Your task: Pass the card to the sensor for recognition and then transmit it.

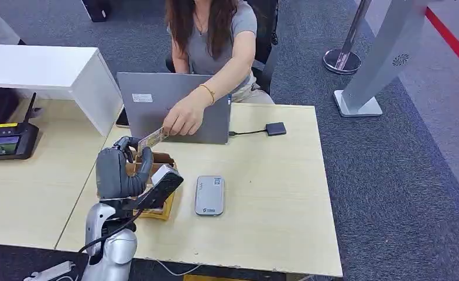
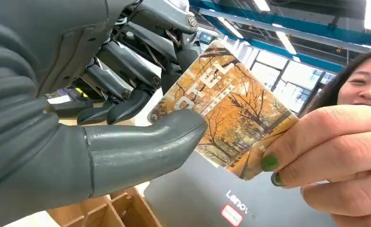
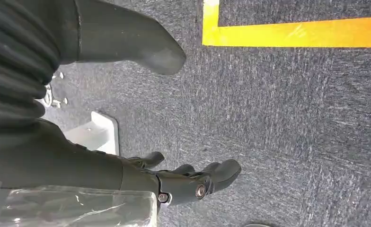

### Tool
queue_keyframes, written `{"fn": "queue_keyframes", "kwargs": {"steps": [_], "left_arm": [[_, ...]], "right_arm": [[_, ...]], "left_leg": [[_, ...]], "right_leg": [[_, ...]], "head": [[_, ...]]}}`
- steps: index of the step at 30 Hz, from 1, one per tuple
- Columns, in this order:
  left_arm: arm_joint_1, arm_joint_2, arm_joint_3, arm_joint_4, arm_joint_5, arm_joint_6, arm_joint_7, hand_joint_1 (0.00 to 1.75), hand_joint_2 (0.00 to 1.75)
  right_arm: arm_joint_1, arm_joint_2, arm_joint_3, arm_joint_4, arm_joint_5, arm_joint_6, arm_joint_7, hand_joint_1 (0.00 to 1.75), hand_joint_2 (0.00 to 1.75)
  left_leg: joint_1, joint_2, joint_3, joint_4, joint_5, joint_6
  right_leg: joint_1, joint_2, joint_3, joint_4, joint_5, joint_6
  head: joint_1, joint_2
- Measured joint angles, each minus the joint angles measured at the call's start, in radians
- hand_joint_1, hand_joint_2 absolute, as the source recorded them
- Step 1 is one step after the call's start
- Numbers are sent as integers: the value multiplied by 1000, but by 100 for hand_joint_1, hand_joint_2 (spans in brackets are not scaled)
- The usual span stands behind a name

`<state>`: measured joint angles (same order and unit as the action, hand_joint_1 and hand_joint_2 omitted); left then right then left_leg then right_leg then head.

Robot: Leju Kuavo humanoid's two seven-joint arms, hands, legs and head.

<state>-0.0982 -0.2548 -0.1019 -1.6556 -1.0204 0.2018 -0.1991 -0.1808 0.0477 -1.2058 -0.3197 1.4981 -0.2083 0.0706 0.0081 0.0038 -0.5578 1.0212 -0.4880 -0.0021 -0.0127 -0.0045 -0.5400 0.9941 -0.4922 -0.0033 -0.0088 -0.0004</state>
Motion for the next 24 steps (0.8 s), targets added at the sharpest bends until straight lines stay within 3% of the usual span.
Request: {"fn": "queue_keyframes", "kwargs": {"steps": [8, 9, 10, 11, 24], "left_arm": [[2, 0, 6, -5, 6, 0, 0, 175, 175], [2, 0, 7, -5, 6, 0, 0, 103, 175], [2, -1, 8, -6, 7, 0, 0, 0, 175], [2, -1, 8, -8, 8, 0, 0, 0, 0], [4, -2, 10, -23, 9, 4, -3, 0, 0]], "right_arm": [[0, 0, 0, 0, 0, 1, 0, 0, 175], [0, 0, 0, 0, 0, 1, 0, 0, 175], [0, 0, 0, 0, 0, 0, 0, 0, 175], [0, 0, 0, 0, 0, 1, 0, 0, 175], [0, 0, 0, 0, 1, 0, 0, 0, 175]], "left_leg": [[0, 0, 0, 0, 0, 0], [0, 0, 0, 0, 0, 0], [0, 0, 0, 0, 0, 0], [0, 0, 0, 0, 0, 0], [0, 0, 0, 0, 0, 0]], "right_leg": [[0, 0, 0, 0, 0, 0], [0, 0, 0, 0, 0, 0], [0, 0, 0, 0, 0, 0], [0, 0, 0, 0, 0, 0], [0, 0, 0, 0, 0, 0]], "head": [[0, 0], [0, 0], [0, 0], [0, 0], [0, 0]]}}
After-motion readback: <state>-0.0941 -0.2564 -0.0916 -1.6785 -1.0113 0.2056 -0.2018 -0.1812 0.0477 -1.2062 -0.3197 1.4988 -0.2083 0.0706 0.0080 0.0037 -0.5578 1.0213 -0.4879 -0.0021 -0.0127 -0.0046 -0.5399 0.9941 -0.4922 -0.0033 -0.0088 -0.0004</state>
